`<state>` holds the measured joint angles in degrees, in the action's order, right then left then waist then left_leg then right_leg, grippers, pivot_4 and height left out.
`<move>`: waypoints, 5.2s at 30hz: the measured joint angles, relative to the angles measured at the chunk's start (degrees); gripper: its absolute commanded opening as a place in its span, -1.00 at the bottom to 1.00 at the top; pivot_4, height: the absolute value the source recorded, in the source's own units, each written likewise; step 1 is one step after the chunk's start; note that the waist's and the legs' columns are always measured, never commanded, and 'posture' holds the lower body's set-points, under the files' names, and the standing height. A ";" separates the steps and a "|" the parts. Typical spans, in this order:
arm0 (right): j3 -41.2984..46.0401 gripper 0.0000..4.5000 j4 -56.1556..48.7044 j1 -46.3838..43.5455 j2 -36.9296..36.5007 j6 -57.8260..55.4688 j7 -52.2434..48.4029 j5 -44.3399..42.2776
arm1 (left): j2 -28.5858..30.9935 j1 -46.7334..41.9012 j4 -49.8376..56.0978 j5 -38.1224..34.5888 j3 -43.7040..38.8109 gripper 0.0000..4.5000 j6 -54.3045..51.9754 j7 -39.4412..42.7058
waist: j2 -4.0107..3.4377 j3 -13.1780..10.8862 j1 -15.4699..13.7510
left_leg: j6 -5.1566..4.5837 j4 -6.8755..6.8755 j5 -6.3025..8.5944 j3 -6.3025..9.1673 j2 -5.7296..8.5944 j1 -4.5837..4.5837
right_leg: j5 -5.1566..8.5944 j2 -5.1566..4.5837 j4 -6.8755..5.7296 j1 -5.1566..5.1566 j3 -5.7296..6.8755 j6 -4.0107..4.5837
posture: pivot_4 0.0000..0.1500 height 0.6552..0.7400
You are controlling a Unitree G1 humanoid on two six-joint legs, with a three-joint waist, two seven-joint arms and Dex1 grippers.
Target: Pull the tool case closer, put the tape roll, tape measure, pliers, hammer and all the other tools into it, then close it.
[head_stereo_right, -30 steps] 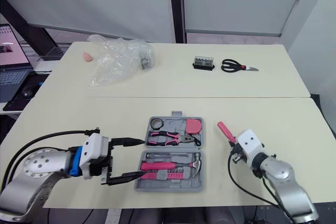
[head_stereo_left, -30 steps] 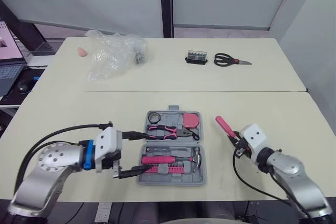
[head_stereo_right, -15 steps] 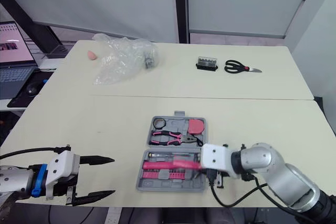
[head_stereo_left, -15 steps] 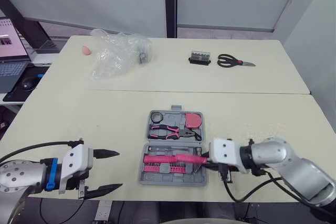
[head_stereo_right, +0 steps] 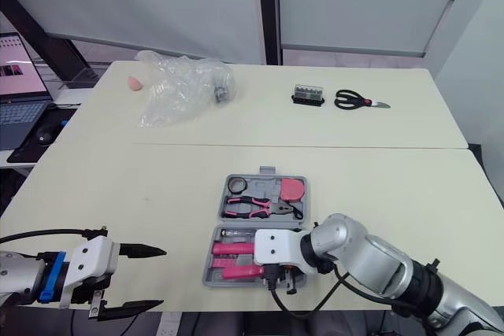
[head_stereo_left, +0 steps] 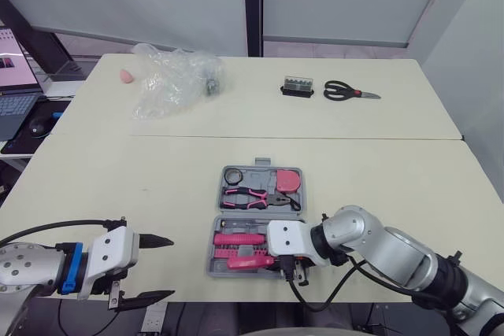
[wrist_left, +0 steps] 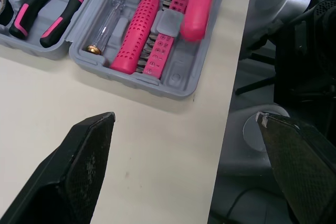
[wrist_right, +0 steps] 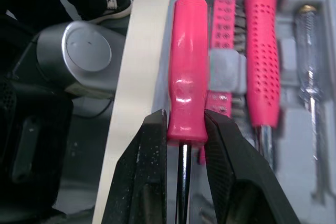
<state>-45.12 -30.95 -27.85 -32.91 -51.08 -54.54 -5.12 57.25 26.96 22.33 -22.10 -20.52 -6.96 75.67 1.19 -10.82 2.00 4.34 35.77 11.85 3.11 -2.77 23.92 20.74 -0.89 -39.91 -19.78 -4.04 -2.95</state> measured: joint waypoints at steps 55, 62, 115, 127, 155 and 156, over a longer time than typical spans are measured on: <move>-2.31 -0.98 12.88 -1.41 6.19 16.09 -3.87 2.11 | -1.03 -1.21 2.18 0.79 1.68 1.00 -1.33 -2.64 | 0.01 0.01 0.03 | 0.00 -0.02 0.00 -0.01 0.00 0.00 | 0.00 0.01 -0.04 -0.28 0.00 0.00 | 1.00 1.00; -4.57 -0.98 17.02 -0.34 6.47 20.69 -4.14 6.24 | -1.42 -1.08 2.17 0.82 2.16 1.00 -1.33 -3.24 | 0.02 0.01 0.02 | 0.00 -0.02 0.00 0.00 -0.01 -0.01 | 0.00 0.01 -0.04 -0.28 0.00 0.01 | 1.00 1.00; 21.30 -1.00 33.68 9.49 -0.20 43.00 -0.56 12.41 | -21.04 -43.49 -50.45 18.89 28.01 -0.99 22.70 -9.05 | 0.00 0.05 -0.24 | 0.01 0.17 -0.01 0.08 0.07 -0.05 | -0.03 0.02 -0.10 0.21 0.09 -0.03 | 1.00 1.00; 21.46 -1.00 30.86 10.80 -0.11 40.39 -1.66 12.56 | -19.41 -37.11 -39.36 18.59 27.87 -0.99 15.93 -8.77 | 0.00 0.05 -0.19 | 0.00 0.16 -0.01 0.08 0.07 -0.04 | -0.03 0.01 -0.08 0.22 0.08 -0.03 | 1.00 1.00; 20.92 -1.00 21.84 15.93 -2.03 32.68 -2.91 12.56 | -18.49 -32.05 -33.57 18.63 27.38 -0.99 14.52 -10.27 | 0.00 0.06 -0.18 | 0.00 0.16 -0.01 0.08 0.06 -0.06 | -0.02 0.02 -0.07 0.23 0.08 -0.03 | 1.00 1.00; 20.90 -1.00 21.79 15.93 -2.03 32.61 -2.91 12.56 | -18.47 -31.99 -33.51 18.63 27.38 -0.99 14.52 -10.30 | 0.01 0.06 -0.18 | 0.00 0.16 -0.01 0.08 0.06 -0.06 | -0.03 0.02 -0.06 0.23 0.08 -0.03 | 1.00 1.00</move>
<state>-24.23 -9.15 -11.92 -34.94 -18.47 -57.45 7.44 38.78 -5.03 -11.19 -3.47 6.86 7.55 65.37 1.20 -10.76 1.82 4.34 35.93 11.84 3.19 -2.71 23.86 20.71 -0.87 -39.98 -19.55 -3.96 -2.98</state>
